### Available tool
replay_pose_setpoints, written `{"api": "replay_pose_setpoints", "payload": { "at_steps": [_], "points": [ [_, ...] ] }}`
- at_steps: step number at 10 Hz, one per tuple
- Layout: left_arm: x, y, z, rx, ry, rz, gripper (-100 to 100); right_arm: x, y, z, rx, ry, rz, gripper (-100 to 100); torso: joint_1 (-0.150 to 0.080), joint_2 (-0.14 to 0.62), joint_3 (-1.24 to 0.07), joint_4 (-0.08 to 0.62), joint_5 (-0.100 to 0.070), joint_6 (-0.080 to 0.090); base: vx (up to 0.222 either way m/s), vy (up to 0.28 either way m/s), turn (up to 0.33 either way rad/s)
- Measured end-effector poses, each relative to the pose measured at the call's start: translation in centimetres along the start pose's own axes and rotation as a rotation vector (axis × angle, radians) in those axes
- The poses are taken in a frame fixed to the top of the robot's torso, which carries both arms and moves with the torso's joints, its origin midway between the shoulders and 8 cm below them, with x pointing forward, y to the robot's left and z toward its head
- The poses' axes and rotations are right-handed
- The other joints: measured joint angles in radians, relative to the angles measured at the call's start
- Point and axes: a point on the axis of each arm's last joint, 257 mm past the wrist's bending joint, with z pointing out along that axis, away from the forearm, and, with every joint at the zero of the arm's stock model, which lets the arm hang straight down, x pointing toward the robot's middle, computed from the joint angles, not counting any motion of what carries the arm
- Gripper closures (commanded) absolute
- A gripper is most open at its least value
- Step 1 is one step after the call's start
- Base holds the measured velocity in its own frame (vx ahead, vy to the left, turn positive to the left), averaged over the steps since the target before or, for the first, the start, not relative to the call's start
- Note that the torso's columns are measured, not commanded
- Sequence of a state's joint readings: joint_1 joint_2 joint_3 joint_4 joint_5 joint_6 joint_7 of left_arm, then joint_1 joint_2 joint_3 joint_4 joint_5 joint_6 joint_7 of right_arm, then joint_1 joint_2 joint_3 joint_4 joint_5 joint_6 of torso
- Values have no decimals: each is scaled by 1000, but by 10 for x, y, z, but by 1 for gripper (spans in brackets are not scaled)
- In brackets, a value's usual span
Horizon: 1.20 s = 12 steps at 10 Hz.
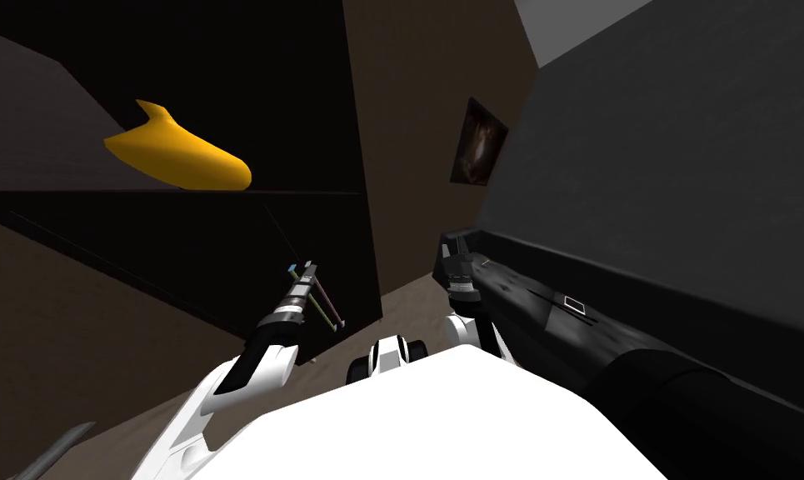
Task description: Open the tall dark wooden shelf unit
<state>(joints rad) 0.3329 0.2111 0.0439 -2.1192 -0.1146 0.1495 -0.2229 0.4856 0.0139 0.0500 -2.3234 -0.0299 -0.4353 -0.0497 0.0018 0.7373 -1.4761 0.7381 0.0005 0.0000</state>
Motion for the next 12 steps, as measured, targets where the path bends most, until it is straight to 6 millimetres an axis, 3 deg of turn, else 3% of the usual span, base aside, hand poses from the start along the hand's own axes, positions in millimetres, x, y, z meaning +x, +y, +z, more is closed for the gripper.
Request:
{"api": "replay_pose_setpoints", "payload": {
  "at_steps": [1, 12],
  "points": [
    [0, 0, 0, -1, 0, 0, 100, 0, 0, 0, 0, 0, 0, 0, -1, 1, 0, 0, 0, 0, 10, 1, 6],
    [-62, 37, -18, -118, -159, 27, 100, 0, 0, 0, 0, 0, 0, 0, -2, 7, 3, 6, -2, -1, -4, -188, 170]
  ]
}}
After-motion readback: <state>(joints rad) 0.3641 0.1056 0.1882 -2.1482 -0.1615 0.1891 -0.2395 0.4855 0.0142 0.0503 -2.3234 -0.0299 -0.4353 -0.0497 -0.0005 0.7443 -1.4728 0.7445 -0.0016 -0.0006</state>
